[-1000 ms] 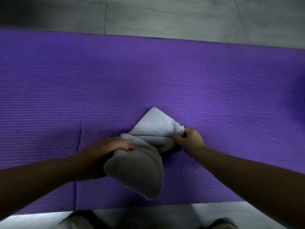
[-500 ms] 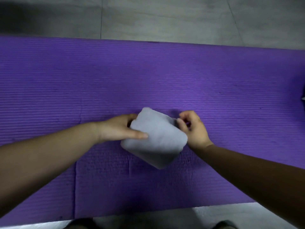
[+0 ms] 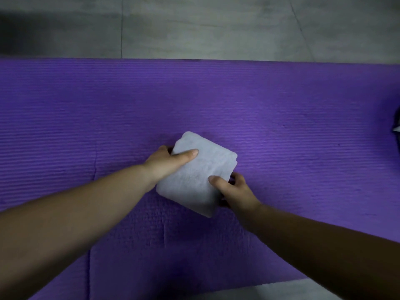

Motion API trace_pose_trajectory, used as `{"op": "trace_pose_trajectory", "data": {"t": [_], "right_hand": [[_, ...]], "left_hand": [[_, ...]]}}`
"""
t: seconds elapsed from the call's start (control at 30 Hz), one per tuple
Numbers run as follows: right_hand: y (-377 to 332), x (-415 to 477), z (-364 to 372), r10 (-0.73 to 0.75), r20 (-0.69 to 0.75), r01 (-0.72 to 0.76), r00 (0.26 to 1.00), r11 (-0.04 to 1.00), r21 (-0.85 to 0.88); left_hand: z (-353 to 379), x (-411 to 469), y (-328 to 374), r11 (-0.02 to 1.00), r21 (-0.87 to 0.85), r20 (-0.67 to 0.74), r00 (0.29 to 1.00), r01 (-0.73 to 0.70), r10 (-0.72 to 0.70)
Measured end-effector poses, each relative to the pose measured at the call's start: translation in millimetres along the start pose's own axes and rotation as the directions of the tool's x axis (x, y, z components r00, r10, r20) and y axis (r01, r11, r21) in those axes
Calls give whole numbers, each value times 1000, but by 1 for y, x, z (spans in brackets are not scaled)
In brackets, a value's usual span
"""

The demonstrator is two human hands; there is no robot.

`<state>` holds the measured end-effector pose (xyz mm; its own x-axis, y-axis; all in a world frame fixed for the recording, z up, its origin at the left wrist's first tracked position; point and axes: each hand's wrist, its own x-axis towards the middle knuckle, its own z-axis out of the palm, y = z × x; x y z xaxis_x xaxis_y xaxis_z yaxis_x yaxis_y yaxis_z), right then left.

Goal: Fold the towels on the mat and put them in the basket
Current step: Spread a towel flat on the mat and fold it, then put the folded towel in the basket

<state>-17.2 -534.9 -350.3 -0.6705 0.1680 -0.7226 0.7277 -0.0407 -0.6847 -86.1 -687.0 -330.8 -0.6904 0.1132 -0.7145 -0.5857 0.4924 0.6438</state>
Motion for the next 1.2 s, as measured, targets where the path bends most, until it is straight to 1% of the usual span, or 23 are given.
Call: {"op": "trace_pose_trajectory", "data": {"t": [0.07,0.13,0.23,0.3,0.33,0.4,0.47,0.53,0.6,0.67,0.7,0.77,0.83,0.93,1.03,1.13,1.2], "right_hand": [[4,2,0,13,12,-14,1000,997,81],[4,3,-6,19,93,-29,996,994,108],[0,7,-20,49,210,-78,976,988,135],[-6,6,-28,81,244,-123,966,980,158],[-10,2,-32,91,240,-131,966,979,155],[-17,-14,-35,103,191,-133,976,980,149],[-26,-45,-38,109,127,-131,986,975,178],[-43,-84,-45,147,93,-164,985,964,210],[-65,-125,-55,135,67,-146,989,969,201],[-96,-170,-67,129,25,-131,991,968,216],[-115,-195,-73,144,21,-144,989,956,254],[-153,-248,-84,153,57,-163,987,919,359],[-195,-300,-96,125,66,-141,990,910,391],[-251,-375,-114,66,-14,-54,998,909,414],[-292,-443,-132,-24,-115,74,993,889,453],[-316,-502,-161,-102,-214,195,972,857,477],[-319,-534,-190,-109,-283,244,953,828,504]], "left_hand": [[-1,-5,2,996,-91,57,998,7,-2],[2,-6,2,986,-161,84,996,47,-34],[8,-7,9,954,-246,159,978,172,-136],[13,-11,15,924,-291,225,957,246,-184],[16,-16,17,908,-316,233,950,275,-206],[23,-34,22,877,-379,201,952,295,-233],[31,-61,31,857,-426,146,957,291,-252],[36,-99,46,840,-471,87,962,268,-258],[34,-141,68,830,-504,62,969,239,-241],[26,-185,97,812,-541,83,975,219,-208],[22,-209,117,808,-547,91,976,217,-200],[9,-257,161,809,-553,94,980,198,-176],[-3,-304,204,815,-555,97,987,164,-132],[-21,-368,260,839,-521,179,981,157,-72],[-25,-417,312,876,-465,253,967,124,-2],[-9,-467,361,909,-411,284,957,69,56],[14,-493,387,923,-385,350,928,19,127]]}}
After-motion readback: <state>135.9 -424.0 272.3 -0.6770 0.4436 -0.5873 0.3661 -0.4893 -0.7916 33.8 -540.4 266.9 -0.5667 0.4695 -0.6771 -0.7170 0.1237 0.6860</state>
